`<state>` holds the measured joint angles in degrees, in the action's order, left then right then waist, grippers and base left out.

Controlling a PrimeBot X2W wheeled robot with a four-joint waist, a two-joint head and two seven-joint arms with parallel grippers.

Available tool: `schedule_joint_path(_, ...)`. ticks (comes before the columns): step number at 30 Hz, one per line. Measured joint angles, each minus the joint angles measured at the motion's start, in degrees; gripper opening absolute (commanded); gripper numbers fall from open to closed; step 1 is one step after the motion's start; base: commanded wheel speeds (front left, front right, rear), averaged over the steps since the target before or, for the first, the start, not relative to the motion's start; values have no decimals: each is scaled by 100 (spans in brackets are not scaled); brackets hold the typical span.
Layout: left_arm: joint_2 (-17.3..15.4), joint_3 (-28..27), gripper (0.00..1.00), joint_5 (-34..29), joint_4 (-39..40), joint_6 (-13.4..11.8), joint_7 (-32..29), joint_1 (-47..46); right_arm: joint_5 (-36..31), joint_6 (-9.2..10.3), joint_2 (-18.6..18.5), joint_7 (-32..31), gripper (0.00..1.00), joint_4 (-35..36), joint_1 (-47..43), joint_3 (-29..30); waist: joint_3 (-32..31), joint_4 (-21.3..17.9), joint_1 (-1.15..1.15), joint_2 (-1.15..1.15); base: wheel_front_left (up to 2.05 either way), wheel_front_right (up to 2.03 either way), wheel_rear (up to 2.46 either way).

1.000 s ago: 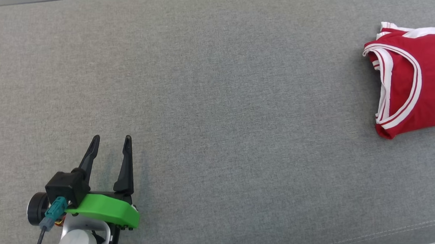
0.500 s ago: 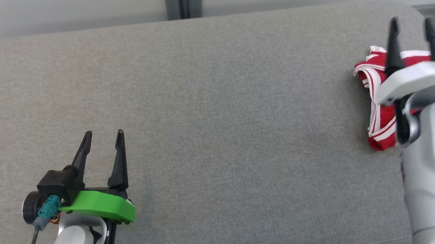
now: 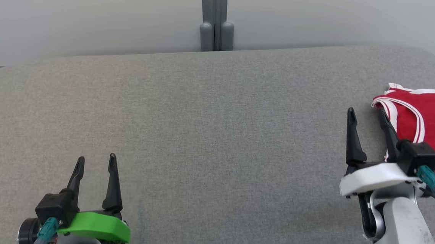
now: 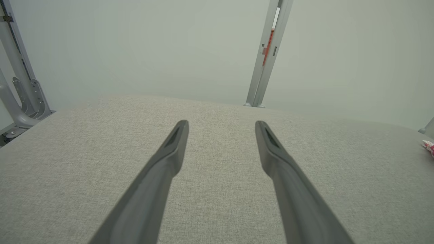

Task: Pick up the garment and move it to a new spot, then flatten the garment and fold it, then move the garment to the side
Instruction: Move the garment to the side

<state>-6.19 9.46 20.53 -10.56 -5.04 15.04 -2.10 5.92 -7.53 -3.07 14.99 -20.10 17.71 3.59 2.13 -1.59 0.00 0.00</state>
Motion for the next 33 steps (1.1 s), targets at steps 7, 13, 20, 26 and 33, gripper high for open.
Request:
schedule_joint_path(7,98,-69,100,-100,-66,48,0,311,481,0,20,5,100,664,-1044,-14,-155,288,0,0,0,0,0)
schedule_joint_path(13,157,-130,100,-143,-145,49,0,471,659,0,19,5,100,754,-1391,-202,-220,407,0,0,0,0,0)
schedule_joint_path(20,193,-168,100,-166,-147,49,0,486,677,1,21,5,100,670,-1404,-358,-219,422,0,0,0,0,0)
schedule_joint_path(26,207,-198,100,-207,-147,77,0,487,677,1,20,5,100,588,-1404,-359,-228,415,0,0,0,0,0)
schedule_joint_path(33,214,-229,100,-207,-178,103,0,488,678,1,20,5,100,503,-1401,-385,-225,415,0,0,0,0,0)
